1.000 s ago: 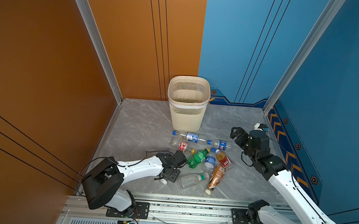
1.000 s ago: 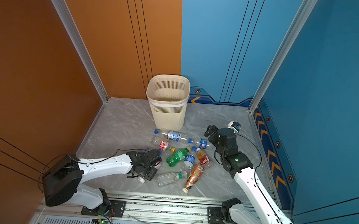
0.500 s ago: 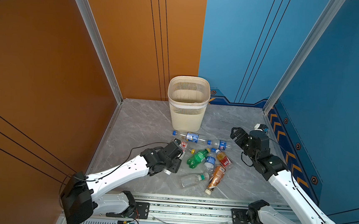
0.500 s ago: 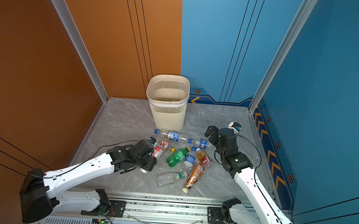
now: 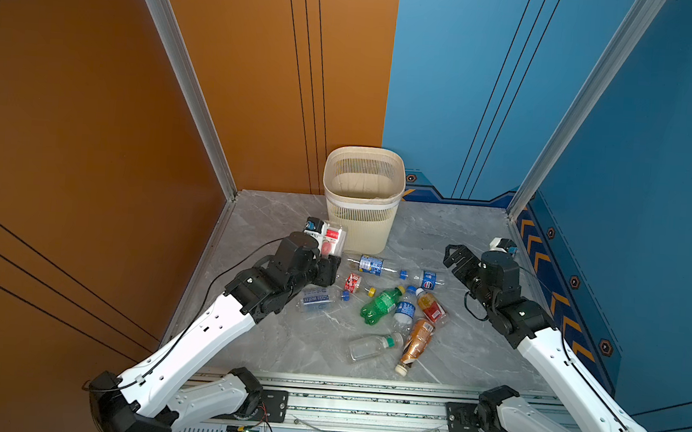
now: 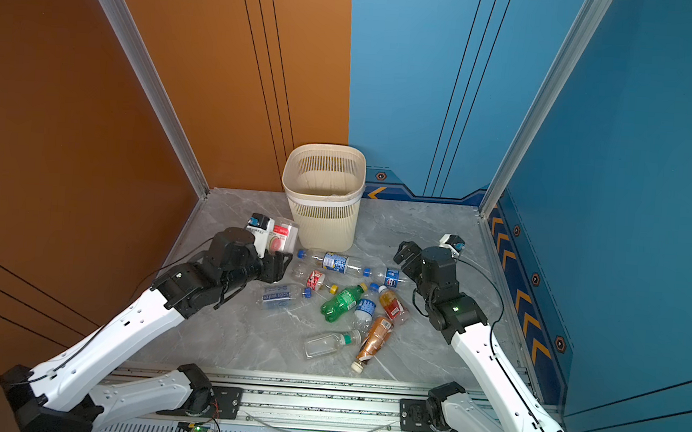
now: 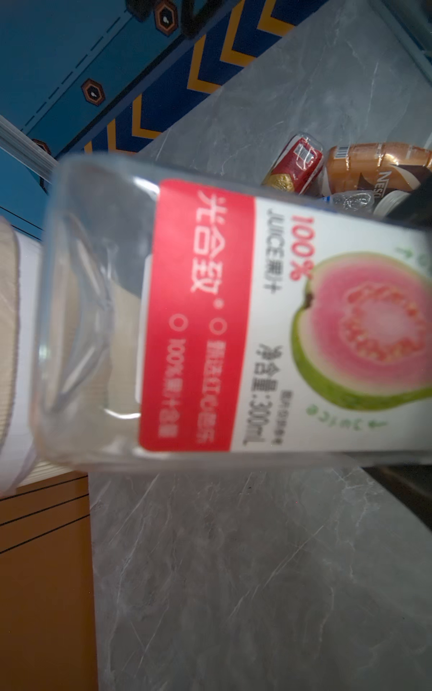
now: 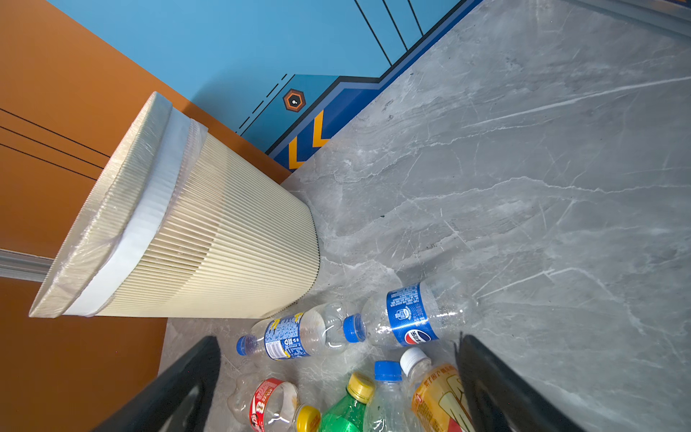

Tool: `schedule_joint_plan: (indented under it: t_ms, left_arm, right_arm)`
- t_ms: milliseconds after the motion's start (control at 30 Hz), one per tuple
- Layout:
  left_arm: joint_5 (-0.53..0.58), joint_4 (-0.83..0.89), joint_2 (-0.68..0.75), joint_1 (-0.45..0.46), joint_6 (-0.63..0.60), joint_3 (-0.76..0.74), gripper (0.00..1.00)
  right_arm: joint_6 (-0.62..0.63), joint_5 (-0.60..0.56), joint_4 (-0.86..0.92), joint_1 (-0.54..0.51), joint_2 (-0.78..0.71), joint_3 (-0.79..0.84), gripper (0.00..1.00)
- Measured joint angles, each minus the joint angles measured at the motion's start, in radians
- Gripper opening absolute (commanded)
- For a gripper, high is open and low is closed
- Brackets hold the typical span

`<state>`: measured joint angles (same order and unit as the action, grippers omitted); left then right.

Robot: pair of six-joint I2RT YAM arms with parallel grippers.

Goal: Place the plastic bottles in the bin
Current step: 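Carry the guava bottle over the wastebasket and open the left gripper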

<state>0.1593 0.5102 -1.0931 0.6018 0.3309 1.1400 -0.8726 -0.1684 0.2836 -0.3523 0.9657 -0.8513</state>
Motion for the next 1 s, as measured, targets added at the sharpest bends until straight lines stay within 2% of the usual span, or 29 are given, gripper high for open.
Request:
schedule_joint_plan:
  t_ms: [300,567,900,1000]
  left_arm:
    - [-0.111,-0.114,-0.226,-0.113,-0.102,0.343,0.54]
    - [-0.178,-0.171,-0.471,-0.164,-0.148,0.646,0.53]
    - [-0.25,-0.107,-0.873,-0.188,-0.178,1.12,0.53]
    - [-0.261,-0.066,-0.967,-0.193,-0.182,1.218,0.53]
  right_arm:
    - [0.0,0.008,0.005,0.0,-0.006,0.0,0.99]
    - [0.0,0.009,0.014,0.0,-0.024,0.0,1.0]
    - [-0.001,0.011,0.023,0.0,-0.048,0.0,1.0]
    - [-0.001,0.011,0.023,0.0,-0.057,0.0,0.99]
